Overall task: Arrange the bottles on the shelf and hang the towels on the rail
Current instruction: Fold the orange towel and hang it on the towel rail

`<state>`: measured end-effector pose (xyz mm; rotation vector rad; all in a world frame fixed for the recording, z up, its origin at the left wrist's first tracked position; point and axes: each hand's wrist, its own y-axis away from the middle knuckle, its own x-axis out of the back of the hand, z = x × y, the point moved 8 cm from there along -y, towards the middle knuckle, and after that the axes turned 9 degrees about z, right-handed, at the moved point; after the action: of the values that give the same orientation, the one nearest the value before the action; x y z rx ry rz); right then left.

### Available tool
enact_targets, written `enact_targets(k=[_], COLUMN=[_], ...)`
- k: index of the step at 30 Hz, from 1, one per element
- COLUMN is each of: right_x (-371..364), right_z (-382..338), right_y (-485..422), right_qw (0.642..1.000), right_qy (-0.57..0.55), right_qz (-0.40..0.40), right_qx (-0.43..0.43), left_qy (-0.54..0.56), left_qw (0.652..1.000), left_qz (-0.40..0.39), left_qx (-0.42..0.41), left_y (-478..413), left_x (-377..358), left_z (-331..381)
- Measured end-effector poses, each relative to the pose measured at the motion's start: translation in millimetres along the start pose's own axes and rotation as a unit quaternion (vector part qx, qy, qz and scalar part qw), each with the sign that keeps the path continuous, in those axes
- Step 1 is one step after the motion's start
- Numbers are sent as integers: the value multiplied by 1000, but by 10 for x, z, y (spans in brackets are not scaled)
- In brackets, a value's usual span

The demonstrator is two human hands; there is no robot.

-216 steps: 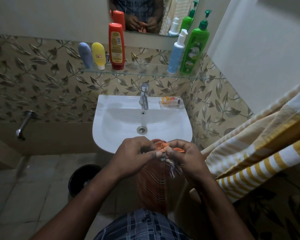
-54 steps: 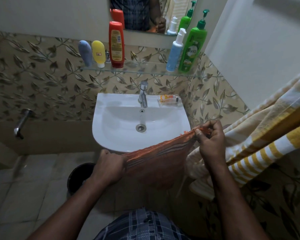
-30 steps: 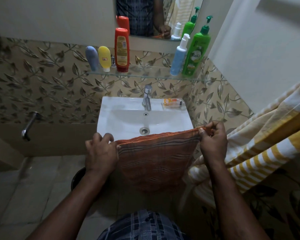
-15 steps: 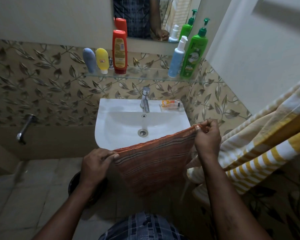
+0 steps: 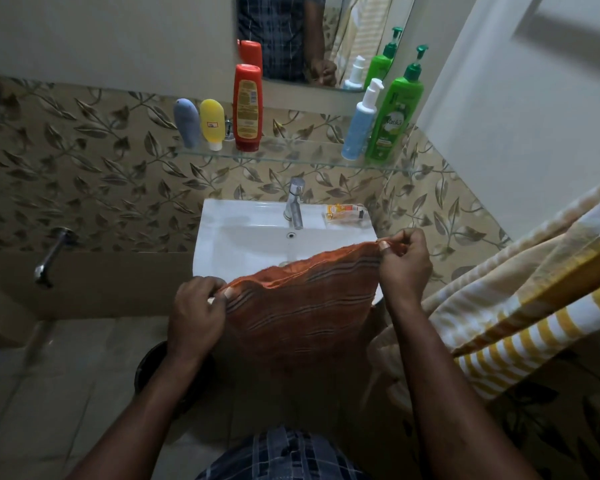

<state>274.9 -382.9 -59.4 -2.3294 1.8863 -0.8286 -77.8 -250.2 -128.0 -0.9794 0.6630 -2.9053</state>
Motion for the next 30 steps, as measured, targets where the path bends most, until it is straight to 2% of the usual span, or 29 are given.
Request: enact_targets(k=[2, 4, 8, 13, 16, 18, 21, 25, 26, 28, 30], right_x=[-43, -54, 110, -12, 32, 42, -9, 12, -6, -90, -102], right_z=[-149, -236, -276, -318, -276, -249, -303, -570, -578, -478, -233], right_y=[30, 7, -202, -169, -239, -240, -248, -320, -321, -250, -170], right_qw=[999, 998, 998, 998, 999, 999, 999, 976, 977, 988, 996], right_qy=[-11, -5, -16, -13, -22, -13, -25, -139, -141, -71, 1], right_qz=[-12, -9, 55, 30, 39, 44, -29, -157, -149, -115, -76], right_qx=[43, 59, 38, 55, 31, 15, 19, 56, 65, 70, 55], left_qy=[59, 88, 34, 11, 4, 18, 97, 222, 199, 95, 49], left_qw=[998, 995, 996, 991, 994, 992, 980, 962, 969, 988, 987], left_qz=[-19, -36, 18, 43, 48, 52, 38, -2, -12, -10, 31], left_qx=[-13, 25, 78, 129, 97, 112, 171, 159, 146, 123, 151], left_y=[-49, -57, -72, -125, -178, -230, -309, -468, -521, -633, -668], left_x=[-60, -110, 1, 115, 178, 176, 159, 221, 176, 96, 101], left_z=[202, 266, 24, -156, -41, 14, -72, 80, 145, 199, 104])
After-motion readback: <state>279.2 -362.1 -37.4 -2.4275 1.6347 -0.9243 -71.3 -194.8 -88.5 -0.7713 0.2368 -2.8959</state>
